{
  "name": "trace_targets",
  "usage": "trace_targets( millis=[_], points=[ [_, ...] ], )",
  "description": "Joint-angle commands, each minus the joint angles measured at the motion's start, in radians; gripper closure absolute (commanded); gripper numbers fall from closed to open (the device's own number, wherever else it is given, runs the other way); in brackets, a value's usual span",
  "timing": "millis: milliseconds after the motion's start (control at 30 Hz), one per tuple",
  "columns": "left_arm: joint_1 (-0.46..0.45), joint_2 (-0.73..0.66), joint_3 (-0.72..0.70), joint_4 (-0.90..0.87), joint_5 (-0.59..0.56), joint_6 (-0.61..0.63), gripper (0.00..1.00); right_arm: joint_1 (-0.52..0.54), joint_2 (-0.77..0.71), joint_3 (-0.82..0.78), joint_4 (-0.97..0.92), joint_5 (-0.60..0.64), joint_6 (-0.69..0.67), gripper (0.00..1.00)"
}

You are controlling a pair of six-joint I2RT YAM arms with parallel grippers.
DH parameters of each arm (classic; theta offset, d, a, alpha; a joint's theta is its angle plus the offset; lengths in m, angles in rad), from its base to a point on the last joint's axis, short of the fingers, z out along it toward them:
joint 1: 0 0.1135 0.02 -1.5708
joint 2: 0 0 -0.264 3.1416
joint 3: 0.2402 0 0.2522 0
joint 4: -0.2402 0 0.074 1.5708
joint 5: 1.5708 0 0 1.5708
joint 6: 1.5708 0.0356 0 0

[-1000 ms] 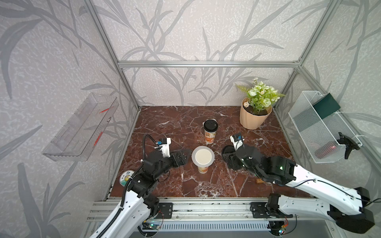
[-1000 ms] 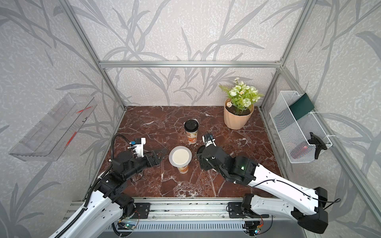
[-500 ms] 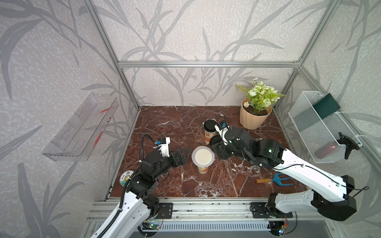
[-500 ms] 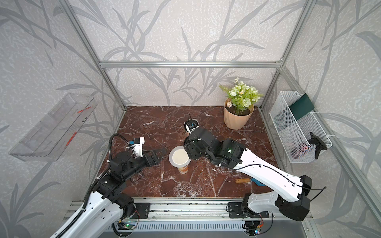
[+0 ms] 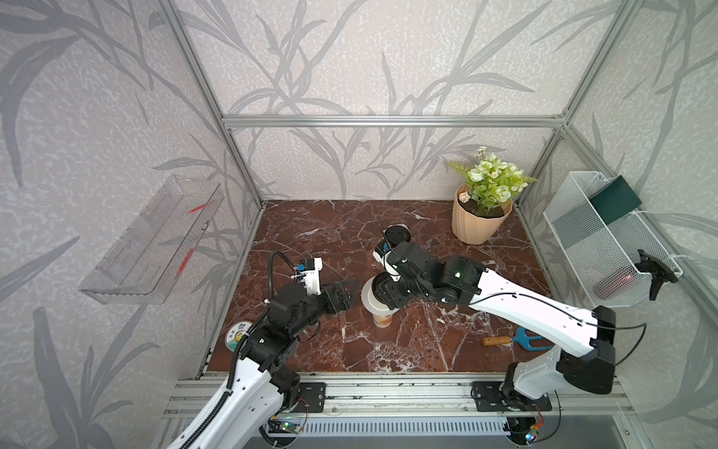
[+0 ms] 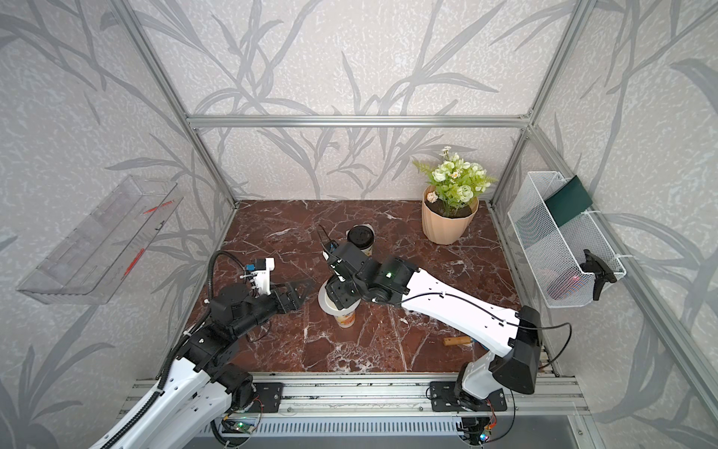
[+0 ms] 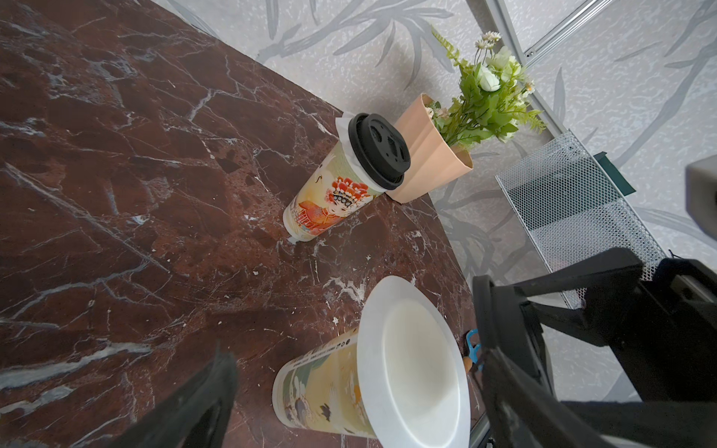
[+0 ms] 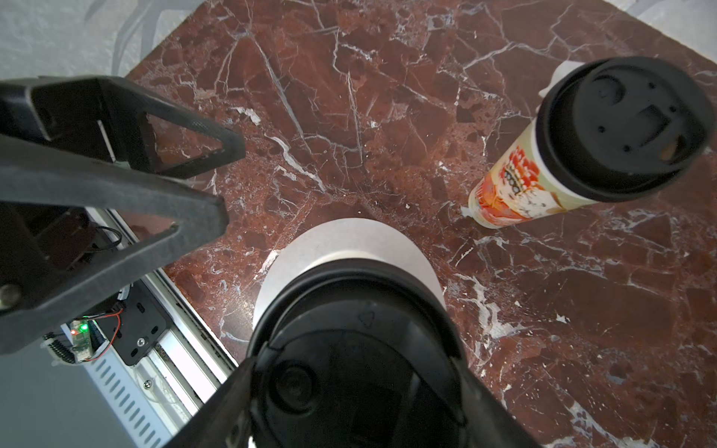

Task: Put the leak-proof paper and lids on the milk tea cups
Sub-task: Secure the cup lid on the cup.

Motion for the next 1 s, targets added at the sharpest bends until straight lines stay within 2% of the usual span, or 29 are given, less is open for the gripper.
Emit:
trace_targets(
  millis=[0,533,967],
  points=[
    [0.005,0.028,0.036,0.057,0.027,0.012,0.02,0.008,0.025,0.036,-0.016,-0.014,-0.017,0.37],
    [0.004,0.17,0.041,0.153,0.094,0.018,0.03,0.008,0.084,0.034,-0.004,0.012,-0.037,0.37],
    [0.005,0.189,0.037,0.159,0.1,0.031,0.03,0.001,0.099,0.019,0.013,-0.012,-0.037,0.37]
  ],
)
